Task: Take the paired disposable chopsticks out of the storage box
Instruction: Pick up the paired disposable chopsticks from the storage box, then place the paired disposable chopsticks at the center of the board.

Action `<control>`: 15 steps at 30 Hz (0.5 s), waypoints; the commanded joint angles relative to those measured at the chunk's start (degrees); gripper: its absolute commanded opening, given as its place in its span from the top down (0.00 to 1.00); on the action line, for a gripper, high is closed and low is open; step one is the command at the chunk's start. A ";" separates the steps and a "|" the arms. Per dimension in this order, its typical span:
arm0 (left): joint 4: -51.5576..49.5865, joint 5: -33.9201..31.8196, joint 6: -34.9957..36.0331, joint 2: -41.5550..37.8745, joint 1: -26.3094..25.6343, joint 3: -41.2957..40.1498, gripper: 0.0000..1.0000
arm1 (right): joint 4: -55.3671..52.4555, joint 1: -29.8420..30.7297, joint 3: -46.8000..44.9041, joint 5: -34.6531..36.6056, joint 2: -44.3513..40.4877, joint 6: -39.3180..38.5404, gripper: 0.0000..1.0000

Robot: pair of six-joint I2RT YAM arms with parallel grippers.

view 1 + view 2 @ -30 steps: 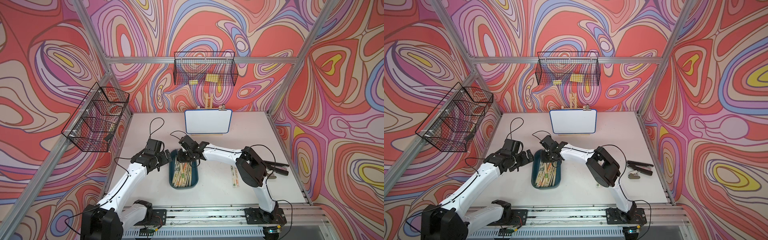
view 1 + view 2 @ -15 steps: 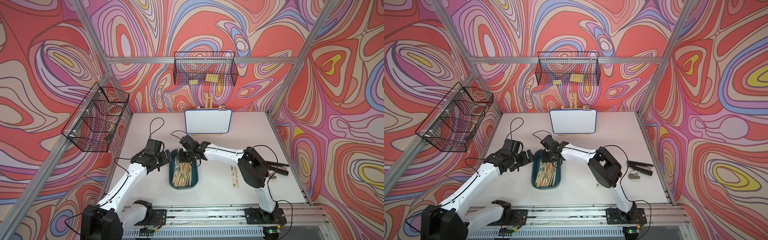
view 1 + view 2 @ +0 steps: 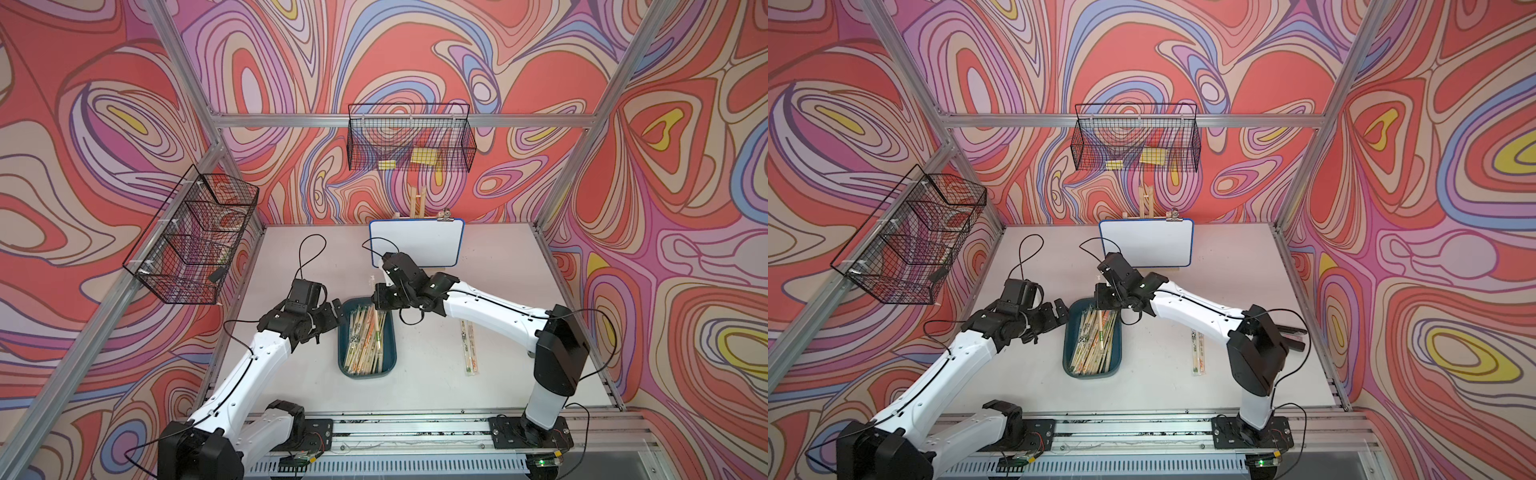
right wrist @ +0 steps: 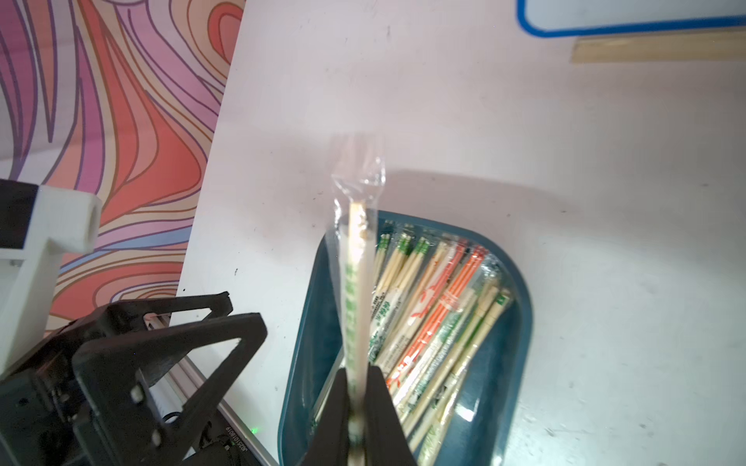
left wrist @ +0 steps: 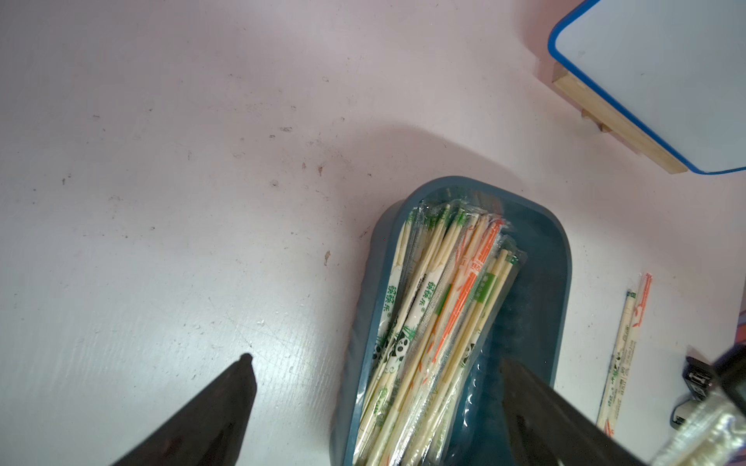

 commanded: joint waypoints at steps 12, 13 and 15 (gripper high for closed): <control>-1.24 -3.43 -2.03 2.33 -11.32 4.65 0.00 | -12.41 -8.70 -13.59 9.78 -14.86 -3.94 0.98; -1.22 -3.52 -2.07 2.52 -11.54 4.71 0.00 | -13.30 -9.04 -14.16 10.45 -15.27 -4.09 0.98; -1.26 -3.89 -2.01 2.73 -11.85 5.12 0.00 | -14.46 -9.37 -15.13 11.84 -15.99 -4.36 0.98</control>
